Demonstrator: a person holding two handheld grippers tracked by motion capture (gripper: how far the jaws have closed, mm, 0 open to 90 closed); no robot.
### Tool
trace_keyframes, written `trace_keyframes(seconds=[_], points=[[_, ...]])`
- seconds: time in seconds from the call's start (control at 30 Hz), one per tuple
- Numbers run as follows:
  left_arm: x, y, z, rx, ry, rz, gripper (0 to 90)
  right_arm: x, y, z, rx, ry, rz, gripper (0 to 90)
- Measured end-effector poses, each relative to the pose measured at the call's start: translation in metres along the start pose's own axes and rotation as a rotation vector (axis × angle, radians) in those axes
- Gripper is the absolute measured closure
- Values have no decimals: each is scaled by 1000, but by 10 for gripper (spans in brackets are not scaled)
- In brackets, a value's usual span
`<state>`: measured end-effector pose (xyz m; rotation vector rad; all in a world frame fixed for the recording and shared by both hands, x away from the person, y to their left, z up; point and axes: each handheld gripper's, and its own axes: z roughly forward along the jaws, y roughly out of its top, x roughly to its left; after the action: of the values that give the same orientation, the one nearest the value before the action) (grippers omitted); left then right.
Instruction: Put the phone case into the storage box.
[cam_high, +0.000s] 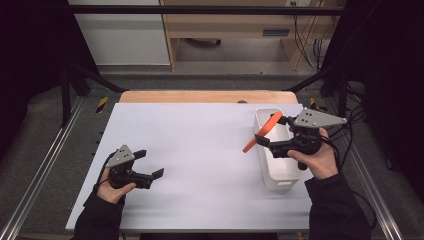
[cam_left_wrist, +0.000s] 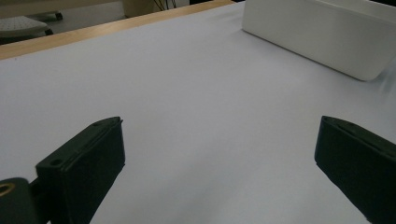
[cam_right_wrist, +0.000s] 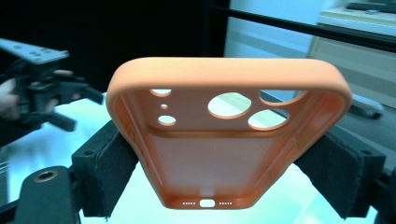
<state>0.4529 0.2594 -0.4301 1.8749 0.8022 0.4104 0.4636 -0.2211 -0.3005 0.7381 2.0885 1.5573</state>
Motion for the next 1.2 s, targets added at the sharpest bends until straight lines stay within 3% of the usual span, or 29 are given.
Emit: trace_keyframes(seconds=[0.3,0.67,0.93,1.2], points=[[7,-7,-10,-13,38,7,12,-12,13,8,16,-124,21,161],[17,-20,-10,-2,73,-4,3,-26,24,16,34,-214,39,162],[19,-24,-11,-4,76,-15,0,-41,24,25,68,-309,61,161],[19,-24,-11,-4,72,-2,0,-53,22,34,94,-383,86,161]])
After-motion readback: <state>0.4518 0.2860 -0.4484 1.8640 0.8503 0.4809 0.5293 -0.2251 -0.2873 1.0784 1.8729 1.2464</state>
